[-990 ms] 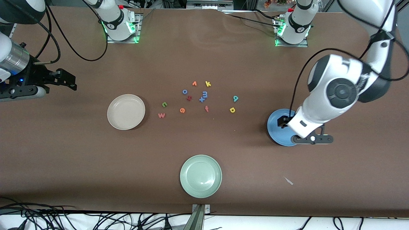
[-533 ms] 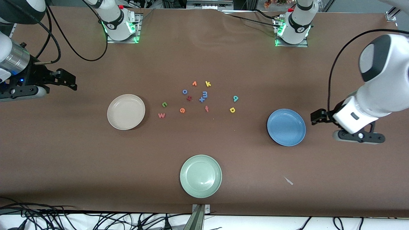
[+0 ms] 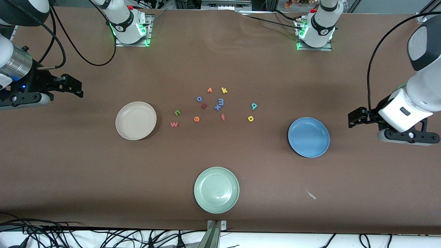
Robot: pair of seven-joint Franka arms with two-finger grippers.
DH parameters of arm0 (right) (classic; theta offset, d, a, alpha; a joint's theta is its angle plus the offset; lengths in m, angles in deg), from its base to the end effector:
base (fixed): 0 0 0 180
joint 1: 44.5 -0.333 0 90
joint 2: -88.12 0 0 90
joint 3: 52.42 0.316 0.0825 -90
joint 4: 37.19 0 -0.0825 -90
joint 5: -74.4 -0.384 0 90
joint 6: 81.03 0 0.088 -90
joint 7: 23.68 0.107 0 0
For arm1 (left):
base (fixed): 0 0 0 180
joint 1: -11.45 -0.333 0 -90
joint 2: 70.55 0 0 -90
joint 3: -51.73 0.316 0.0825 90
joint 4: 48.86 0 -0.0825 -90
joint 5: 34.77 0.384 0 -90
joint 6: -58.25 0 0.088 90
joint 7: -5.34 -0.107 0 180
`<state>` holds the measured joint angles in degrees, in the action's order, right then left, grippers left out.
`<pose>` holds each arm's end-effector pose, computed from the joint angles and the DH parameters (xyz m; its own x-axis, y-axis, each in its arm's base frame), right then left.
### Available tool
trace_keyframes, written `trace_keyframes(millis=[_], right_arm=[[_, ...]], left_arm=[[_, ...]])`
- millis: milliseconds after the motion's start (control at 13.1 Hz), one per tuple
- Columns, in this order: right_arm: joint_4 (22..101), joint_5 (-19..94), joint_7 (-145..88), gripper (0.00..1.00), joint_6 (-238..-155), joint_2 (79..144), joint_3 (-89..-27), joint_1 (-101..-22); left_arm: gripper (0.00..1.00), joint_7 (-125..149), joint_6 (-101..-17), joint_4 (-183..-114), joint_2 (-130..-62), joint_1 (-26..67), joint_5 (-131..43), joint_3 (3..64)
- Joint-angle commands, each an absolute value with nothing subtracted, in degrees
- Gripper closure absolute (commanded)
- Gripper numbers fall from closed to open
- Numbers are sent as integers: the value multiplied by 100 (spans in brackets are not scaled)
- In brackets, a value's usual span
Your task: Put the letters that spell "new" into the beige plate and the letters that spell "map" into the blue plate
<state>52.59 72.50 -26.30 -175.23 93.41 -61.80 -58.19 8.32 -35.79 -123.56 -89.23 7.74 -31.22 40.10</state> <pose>0.5849 0.0516 0.5807 0.9928 0.1187 -0.0131 0.1185 -0.9928 -0.0186 0.6527 -0.0626 0.5631 0.9967 -0.0789 0.0177 -0.0790 -0.9969 0.0037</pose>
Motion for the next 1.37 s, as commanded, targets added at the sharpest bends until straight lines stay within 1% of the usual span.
trace_keyframes(millis=[0, 152, 305, 381, 457, 762, 1295], right_arm=[[5202, 7291, -2614, 0, -17464, 9339, -6173, -5830], [5202, 7291, -2614, 0, -17464, 9339, -6173, -5830], [5202, 7291, -2614, 0, -17455, 9339, -6173, -5830], [5202, 7291, -2614, 0, -17464, 9339, -6173, -5830], [5202, 7291, -2614, 0, -17464, 9339, -6173, -5830], [5202, 7291, -2614, 0, -17455, 9339, -6173, -5830], [5211, 7291, -2614, 0, -17446, 9330, -6173, -5839]], left_arm=[[0, 675, -3535, -12533, -8682, 1011, -3353, 4301], [0, 728, -3561, -12655, -8279, 1398, -3293, 4583], [0, 728, -3675, -13363, -7788, 1496, -3266, 4741], [0, 727, -3876, -13733, -7594, 1644, -3275, 5029], [0, 667, -4034, -13841, -7522, 1733, -3275, 5241], [0, 657, -3817, -13729, -7600, 1681, -3292, 5234], [0, 648, -3790, -13728, -7627, 1681, -3318, 5225]])
